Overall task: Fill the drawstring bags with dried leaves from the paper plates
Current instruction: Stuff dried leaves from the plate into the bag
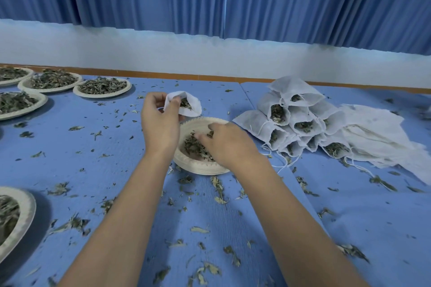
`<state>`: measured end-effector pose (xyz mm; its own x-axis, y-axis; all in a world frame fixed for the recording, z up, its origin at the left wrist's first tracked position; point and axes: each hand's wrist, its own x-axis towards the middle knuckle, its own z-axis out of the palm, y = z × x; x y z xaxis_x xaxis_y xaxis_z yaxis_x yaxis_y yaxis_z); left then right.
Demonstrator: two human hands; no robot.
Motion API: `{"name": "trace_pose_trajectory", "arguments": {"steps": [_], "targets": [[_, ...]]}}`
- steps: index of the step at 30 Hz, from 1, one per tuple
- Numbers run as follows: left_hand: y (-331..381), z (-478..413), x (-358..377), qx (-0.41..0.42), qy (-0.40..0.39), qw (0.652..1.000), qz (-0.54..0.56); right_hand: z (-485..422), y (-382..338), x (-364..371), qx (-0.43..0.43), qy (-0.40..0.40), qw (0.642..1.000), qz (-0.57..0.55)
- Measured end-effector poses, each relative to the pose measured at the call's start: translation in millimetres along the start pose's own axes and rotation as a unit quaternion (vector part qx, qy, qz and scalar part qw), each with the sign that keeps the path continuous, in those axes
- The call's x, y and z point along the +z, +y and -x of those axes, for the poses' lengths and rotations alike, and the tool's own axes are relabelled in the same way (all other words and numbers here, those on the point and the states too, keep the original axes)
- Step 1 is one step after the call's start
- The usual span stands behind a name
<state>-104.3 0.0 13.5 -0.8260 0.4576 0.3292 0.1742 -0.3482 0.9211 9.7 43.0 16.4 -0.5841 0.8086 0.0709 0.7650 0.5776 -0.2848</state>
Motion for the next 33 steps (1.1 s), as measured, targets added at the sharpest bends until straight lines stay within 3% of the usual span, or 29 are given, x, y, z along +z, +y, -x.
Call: {"name": "trace_pose_trajectory", "arguments": {"steps": [8,18,23,27,30,33], "targets": [[-7,-3,-2,-0.050,0.006,0.999,0.021,1,-33,21,0.079,-0.020,0.997,-0.003],[-6,-1,1,-0.061,0.011,0.998,0.032,4,-25,18,-0.006,0.037,0.999,-0.009],[-4,1,5,-0.068,0.003,0.996,0.057,1,-17,15,-0.041,0.056,0.995,-0.074],[0,2,6,-0.050,-0.005,0.995,0.091,3,-12,6,-0.026,0.107,0.992,-0.063],[1,4,6,-0.046,-0.008,0.994,0.099,4,-12,1,0.007,0.058,0.998,0.020],[0,4,6,-0.053,-0.003,0.994,0.091,8,-14,3,0.013,0.016,0.999,0.025]]}}
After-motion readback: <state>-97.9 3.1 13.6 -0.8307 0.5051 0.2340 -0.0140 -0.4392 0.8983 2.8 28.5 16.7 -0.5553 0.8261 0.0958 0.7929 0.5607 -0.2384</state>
